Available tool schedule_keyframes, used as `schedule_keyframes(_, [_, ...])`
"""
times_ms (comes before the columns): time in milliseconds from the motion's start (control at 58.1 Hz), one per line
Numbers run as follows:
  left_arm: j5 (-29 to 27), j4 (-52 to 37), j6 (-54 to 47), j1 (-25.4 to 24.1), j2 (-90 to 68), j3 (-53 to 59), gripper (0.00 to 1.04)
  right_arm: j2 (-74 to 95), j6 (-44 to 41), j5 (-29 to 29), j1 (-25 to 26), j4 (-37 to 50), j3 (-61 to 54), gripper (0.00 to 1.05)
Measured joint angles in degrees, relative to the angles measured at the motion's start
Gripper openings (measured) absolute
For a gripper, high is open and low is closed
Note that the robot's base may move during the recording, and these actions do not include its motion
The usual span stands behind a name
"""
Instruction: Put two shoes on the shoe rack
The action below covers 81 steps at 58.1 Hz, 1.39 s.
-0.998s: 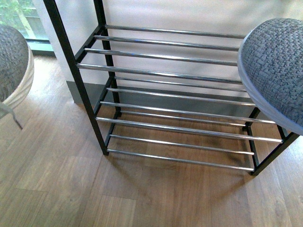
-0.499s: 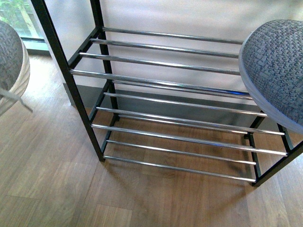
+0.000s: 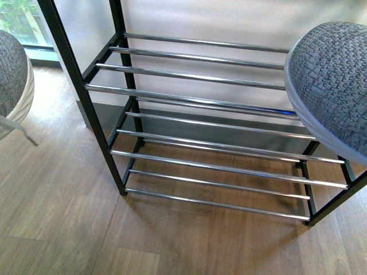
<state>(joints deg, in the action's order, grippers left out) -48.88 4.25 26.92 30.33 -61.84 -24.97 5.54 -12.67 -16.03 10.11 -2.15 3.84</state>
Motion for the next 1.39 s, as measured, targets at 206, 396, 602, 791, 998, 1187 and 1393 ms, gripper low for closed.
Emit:
schedule_keyframes(206, [0.44,0.0,0.0,0.0,-0.02,0.0,0.02,0.0,0.0,0.09,0.0,0.0,-0.07,0.01])
schedule_keyframes(396, [0.37,0.0,0.0,0.0,-0.02,0.0,0.02,-0.02,0.0,0.15,0.0,0.0,-0.09,0.01])
schedule_keyframes(602, [0.04,0.0,0.0,0.0,-0.02,0.0,0.02,0.0,0.0,0.07,0.0,-0.02,-0.09,0.01])
schedule_keyframes(791, [0.02,0.0,0.0,0.0,-0.02,0.0,0.02,0.0,0.0,0.13,0.0,-0.02,-0.09,0.01])
schedule_keyframes(998, [0.0,0.0,0.0,0.0,-0.02,0.0,0.02,0.0,0.0,0.13,0.0,-0.02,-0.09,0.01])
schedule_keyframes(1187, [0.0,0.0,0.0,0.0,-0.02,0.0,0.02,0.0,0.0,0.11,0.0,0.0,-0.09,0.01])
schedule_keyframes(1393, [-0.15,0.0,0.0,0.0,0.0,0.0,0.02,0.0,0.04,0.04,0.0,0.0,-0.09,0.01])
